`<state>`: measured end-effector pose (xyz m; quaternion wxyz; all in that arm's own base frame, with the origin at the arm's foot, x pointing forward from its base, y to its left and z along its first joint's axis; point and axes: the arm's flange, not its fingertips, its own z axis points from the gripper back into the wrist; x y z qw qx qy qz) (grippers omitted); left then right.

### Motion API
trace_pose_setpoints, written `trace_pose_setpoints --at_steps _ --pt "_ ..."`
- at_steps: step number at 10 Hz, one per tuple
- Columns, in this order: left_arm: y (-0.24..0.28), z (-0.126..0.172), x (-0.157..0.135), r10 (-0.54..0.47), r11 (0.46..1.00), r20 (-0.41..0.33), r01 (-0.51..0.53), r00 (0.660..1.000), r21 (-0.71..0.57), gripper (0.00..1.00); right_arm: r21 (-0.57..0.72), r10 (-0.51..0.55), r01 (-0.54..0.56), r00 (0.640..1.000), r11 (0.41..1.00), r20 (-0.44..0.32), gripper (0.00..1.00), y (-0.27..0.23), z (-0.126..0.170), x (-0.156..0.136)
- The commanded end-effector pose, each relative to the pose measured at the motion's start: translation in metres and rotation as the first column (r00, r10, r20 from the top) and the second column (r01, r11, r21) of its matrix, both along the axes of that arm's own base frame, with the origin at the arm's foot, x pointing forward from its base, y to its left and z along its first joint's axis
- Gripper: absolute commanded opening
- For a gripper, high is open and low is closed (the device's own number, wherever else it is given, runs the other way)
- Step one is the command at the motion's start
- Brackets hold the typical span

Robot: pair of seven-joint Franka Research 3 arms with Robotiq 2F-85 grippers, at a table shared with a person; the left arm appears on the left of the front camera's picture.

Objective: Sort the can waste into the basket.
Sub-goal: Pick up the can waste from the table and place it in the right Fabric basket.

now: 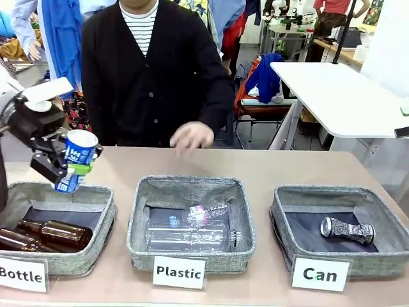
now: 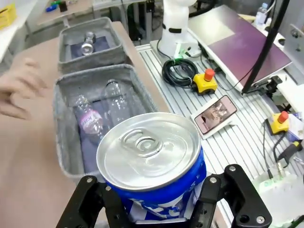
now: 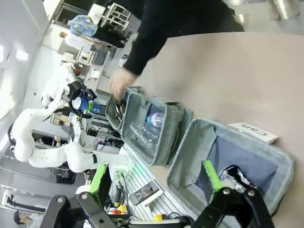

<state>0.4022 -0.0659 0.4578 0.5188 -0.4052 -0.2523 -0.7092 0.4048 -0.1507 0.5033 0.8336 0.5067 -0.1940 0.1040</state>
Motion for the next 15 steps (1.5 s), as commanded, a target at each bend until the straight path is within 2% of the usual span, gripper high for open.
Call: trace_pose_setpoints --at_steps 1,2,3,5,7,8,10,11,13,14,15 --pt "0.013 -0.003 -0.019 0.022 0.999 -0.001 -0.022 1.000 -0.039 0.03 0.038 0.035 -0.036 0.999 0.999 0.023 1.00 0.016 0.006 -0.012" --pt "0.002 -0.002 -0.023 0.007 0.999 0.015 -0.006 1.000 -0.048 0.03 0.059 0.054 -0.055 0.998 0.997 0.020 1.00 0.014 0.013 -0.020" --pt "-0.020 0.001 -0.023 0.036 0.997 0.043 -0.033 0.998 -0.070 0.03 0.064 0.081 -0.081 0.997 0.995 0.001 1.00 0.007 0.019 -0.032" --pt "-0.097 0.015 -0.010 0.039 0.992 0.018 -0.037 0.999 -0.122 0.03 -0.060 0.104 -0.107 0.993 0.992 -0.057 1.00 -0.022 0.031 -0.070" --pt "-0.196 0.014 0.003 0.023 0.982 -0.026 -0.027 0.999 -0.186 0.03 -0.115 0.071 -0.069 0.997 0.991 0.012 1.00 -0.068 0.040 -0.113" --pt "-0.250 0.012 0.006 -0.010 0.989 -0.027 0.006 1.000 -0.145 0.03 -0.148 0.034 -0.029 0.999 0.989 0.032 1.00 -0.087 0.037 -0.129" --pt "-0.356 -0.005 0.005 -0.024 0.993 0.078 0.033 0.997 -0.117 0.03 -0.190 -0.063 0.071 0.997 0.979 0.051 1.00 -0.116 0.020 -0.149" --pt "-0.415 -0.011 -0.003 -0.007 0.992 0.106 0.021 0.994 -0.126 0.03 -0.186 -0.063 0.074 0.996 0.980 0.062 1.00 -0.125 0.011 -0.155" --pt "-0.499 -0.022 -0.009 -0.060 0.998 0.046 0.061 0.997 -0.026 0.03 -0.162 -0.081 0.093 0.994 0.982 0.077 1.00 -0.138 -0.006 -0.165" --pt "-0.530 -0.026 -0.013 -0.068 0.998 0.059 0.067 0.996 0.019 0.03 -0.166 -0.100 0.112 0.992 0.980 0.083 1.00 -0.143 -0.012 -0.167" --pt "-0.555 -0.028 -0.014 -0.067 0.996 0.066 0.063 0.996 0.059 0.03 -0.161 -0.090 0.098 0.994 0.982 0.058 1.00 -0.137 0.005 -0.164"
